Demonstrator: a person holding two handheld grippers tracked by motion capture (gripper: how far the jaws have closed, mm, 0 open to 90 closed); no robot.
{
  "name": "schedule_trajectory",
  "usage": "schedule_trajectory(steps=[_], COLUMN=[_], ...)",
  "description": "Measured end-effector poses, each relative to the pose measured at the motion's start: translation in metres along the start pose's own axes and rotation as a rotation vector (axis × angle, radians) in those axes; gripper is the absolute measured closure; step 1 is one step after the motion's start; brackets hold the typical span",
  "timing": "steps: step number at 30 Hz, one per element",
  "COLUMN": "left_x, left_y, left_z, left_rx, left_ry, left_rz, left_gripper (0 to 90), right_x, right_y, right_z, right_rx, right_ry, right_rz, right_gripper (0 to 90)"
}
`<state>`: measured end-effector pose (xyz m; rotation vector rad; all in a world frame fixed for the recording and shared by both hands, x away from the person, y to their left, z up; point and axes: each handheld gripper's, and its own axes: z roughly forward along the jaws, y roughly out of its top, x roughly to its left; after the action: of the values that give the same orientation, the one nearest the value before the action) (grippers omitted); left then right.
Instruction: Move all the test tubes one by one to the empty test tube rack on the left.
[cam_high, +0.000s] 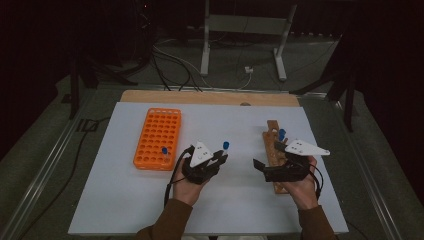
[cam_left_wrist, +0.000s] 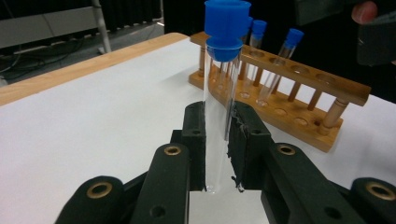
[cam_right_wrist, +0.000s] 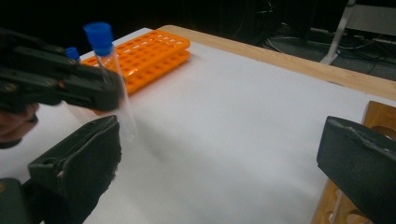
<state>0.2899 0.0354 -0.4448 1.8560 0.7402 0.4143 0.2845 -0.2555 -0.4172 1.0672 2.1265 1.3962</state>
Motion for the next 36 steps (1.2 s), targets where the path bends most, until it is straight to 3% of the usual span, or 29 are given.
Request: schedule_trajectory(steps=[18, 36], left_x=[0.031, 0.066], left_y=[-0.012, -0.032], left_z=[-0.048, -0.093], left_rx=[0.002, 0.019], left_ry=[0.060, 0.169], left_rz=[-0.031, -0.085], left_gripper=[78.5, 78.5], right_x=[-0.008, -0.013], right_y=[0.001, 0.001], right_z=[-0.009, -0.014], right_rx=[-0.013, -0.025], right_ry=[-0.004, -0.008], right_rz=[0.024, 0.036], right_gripper=[0.0, 0.0])
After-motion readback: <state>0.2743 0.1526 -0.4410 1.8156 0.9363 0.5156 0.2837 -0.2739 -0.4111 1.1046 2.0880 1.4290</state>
